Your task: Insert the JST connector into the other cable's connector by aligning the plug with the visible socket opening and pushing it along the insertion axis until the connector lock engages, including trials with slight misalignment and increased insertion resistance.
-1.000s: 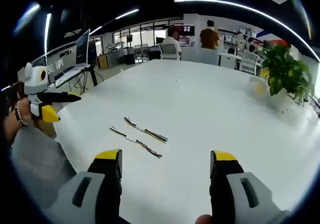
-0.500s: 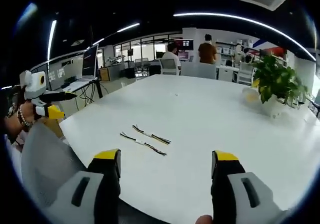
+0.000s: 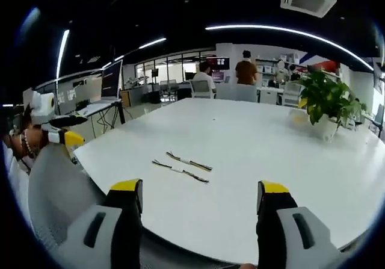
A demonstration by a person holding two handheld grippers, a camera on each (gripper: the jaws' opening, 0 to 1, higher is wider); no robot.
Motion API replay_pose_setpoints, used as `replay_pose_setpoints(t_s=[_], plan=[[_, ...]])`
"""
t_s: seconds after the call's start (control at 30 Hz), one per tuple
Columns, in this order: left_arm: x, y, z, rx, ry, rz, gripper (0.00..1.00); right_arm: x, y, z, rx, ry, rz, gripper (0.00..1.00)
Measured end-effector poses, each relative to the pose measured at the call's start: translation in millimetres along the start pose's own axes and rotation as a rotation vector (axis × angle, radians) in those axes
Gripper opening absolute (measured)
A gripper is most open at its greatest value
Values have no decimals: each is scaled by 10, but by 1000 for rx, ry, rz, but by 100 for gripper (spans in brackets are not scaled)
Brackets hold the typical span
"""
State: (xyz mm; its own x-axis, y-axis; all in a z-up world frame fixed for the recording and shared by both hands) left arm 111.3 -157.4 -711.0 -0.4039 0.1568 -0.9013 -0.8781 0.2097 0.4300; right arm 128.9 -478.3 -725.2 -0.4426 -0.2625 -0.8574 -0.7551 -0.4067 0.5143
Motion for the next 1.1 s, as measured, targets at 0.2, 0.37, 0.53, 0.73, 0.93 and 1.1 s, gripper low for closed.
replay_pose_setpoints(t_s=[0.2, 0.37, 0.53, 0.73, 0.93, 1.1], plan=[[203, -1, 7, 22, 112, -3, 99, 243, -63, 106, -20, -49, 65, 80], [220, -80, 22, 45, 172, -7, 99, 320, -119, -2, 12, -183, 69, 81], [346, -123, 60, 40, 192, 71, 99, 396, -162, 6, -6, -238, 108, 83], [536, -202, 78, 41, 227, 199, 94, 592, -221, 28, -8, -259, 243, 89], [529, -214, 40, 50, 216, 195, 83, 592, -236, -30, 6, -273, 240, 87], [541, -231, -57, 86, 211, 212, 77, 606, -261, -97, 12, -285, 253, 89]])
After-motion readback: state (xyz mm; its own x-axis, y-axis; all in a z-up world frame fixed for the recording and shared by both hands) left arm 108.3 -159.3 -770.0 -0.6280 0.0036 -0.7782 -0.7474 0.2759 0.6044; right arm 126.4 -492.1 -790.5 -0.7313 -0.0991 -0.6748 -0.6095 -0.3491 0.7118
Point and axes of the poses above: the point that each gripper's makers call its tool centre point, and the gripper's own axes: y roughly backward along the fingers, z roughly to its left, x roughly out of its underside, the point moved 1 cm from there along y, roughly backward along the fingers, and after that the axes turned 7 degrees about z, right-handed, at the moved point
